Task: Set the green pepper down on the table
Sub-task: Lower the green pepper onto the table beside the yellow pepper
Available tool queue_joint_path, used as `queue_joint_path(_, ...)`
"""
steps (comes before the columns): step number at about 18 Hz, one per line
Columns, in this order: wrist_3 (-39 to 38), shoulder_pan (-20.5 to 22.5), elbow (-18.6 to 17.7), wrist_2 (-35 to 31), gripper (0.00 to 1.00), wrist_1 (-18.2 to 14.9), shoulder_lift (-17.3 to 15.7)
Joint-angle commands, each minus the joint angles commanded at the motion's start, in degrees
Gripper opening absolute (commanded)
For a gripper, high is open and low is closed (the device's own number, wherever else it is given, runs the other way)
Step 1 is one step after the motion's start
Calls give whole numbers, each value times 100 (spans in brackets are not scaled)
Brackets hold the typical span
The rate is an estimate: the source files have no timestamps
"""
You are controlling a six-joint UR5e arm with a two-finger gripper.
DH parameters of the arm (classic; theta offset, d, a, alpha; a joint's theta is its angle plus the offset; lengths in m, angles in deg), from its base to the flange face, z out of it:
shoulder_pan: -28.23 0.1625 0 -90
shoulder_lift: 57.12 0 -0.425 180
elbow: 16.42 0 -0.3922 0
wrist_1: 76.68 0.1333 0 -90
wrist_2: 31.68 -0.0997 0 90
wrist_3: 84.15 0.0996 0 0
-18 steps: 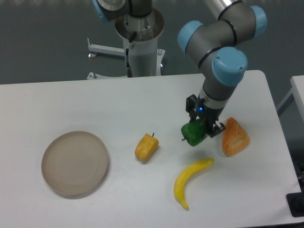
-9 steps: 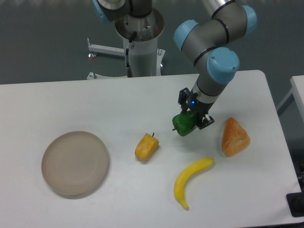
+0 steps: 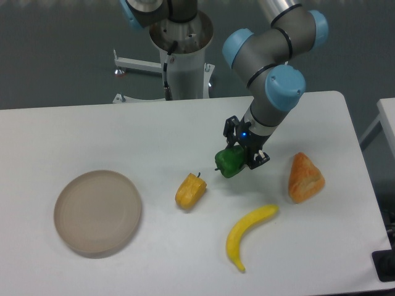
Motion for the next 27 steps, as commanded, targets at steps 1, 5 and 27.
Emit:
queue_joint_path(1, -17, -9, -44, 0, 34, 140, 0)
queue_joint_path(5, -53, -35, -290, -35, 33, 484, -9)
queue_joint_path(27, 17, -97, -378, -202, 34, 598, 70)
